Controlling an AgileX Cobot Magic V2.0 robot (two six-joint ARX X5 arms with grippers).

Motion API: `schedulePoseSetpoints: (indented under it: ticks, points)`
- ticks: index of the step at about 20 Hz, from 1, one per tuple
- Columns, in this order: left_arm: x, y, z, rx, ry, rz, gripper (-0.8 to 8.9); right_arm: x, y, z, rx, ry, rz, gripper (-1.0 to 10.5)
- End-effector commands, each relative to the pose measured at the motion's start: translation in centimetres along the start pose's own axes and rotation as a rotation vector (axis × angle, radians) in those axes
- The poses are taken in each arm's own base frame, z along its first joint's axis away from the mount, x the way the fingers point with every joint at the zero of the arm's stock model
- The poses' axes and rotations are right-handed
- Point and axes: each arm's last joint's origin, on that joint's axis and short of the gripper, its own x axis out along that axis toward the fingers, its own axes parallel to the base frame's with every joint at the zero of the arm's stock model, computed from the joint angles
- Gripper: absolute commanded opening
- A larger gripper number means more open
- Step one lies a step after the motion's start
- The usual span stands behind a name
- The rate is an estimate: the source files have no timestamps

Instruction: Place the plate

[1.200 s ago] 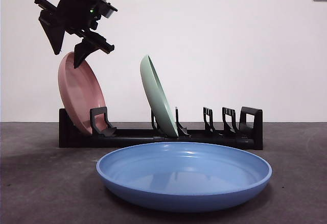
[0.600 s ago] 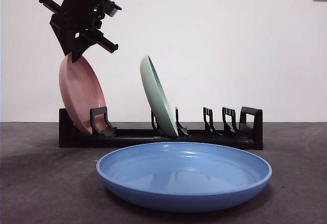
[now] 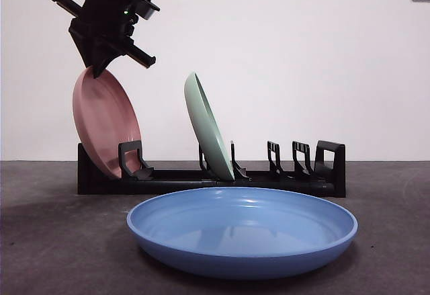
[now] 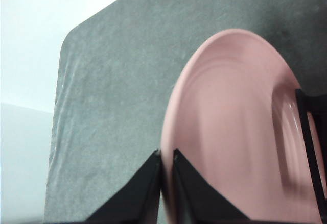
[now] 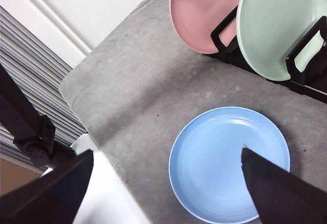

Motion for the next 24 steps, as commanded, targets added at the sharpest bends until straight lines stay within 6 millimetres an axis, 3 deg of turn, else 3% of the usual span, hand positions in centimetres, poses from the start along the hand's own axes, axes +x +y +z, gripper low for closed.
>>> schedulePoseSetpoints:
  ticks: [1, 13, 24]
  points:
    - [-0.4, -0.3, 0.8, 0.042, -0.024, -0.003, 0.13, 0.1, 0.0, 0.2, -0.013, 0.000, 0.008, 4.6]
    - [-3.6, 2.9, 2.3, 0.019, -0.091, 0.034, 0.13, 0.2, 0.1, 0.3, -0.021, -0.001, 0.013, 4.6]
    - [-9.4, 7.8, 1.7, -0.056, -0.184, 0.015, 0.14, 0.2, 0.1, 0.3, -0.026, -0.005, 0.013, 4.6]
